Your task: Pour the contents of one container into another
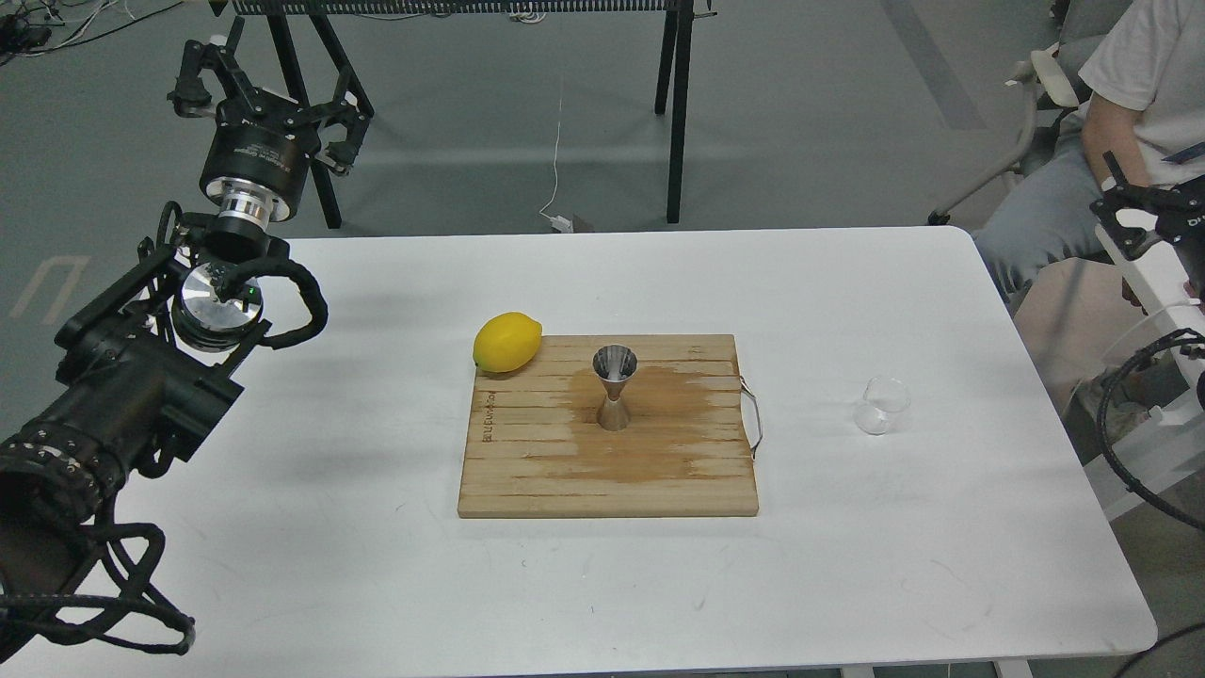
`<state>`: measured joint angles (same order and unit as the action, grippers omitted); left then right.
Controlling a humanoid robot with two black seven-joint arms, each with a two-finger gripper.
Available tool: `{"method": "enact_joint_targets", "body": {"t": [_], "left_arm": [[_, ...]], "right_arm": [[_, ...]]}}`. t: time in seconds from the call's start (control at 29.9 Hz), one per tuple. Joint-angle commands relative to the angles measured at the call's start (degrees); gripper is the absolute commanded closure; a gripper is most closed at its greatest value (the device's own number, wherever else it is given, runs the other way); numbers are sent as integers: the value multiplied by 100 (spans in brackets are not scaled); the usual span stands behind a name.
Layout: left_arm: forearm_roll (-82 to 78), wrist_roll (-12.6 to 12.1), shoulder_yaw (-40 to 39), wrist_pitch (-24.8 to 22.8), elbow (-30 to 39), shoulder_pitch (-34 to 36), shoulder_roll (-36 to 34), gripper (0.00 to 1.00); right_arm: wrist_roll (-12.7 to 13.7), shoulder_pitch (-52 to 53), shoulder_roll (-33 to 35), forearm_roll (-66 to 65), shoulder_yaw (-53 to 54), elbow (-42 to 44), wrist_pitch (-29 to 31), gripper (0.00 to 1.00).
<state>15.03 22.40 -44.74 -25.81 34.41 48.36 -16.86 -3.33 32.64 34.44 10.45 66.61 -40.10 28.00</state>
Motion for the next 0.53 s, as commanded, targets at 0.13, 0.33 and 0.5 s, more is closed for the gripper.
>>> {"method": "enact_joint_targets", "body": {"t": [0.13, 0.33, 0.5], "left_arm": [[-9, 1, 0, -12, -127, -37, -19, 0], [-44, 10, 0, -3, -312, -11, 43, 0], [-44, 18, 0, -12, -312, 7, 34, 0]], "right_arm": [[8, 1296, -666, 1, -491, 1477, 0, 0], [8, 1509, -913, 1, -509, 1848, 0, 0], [26, 1517, -904, 1, -500, 1830, 0, 0]]}}
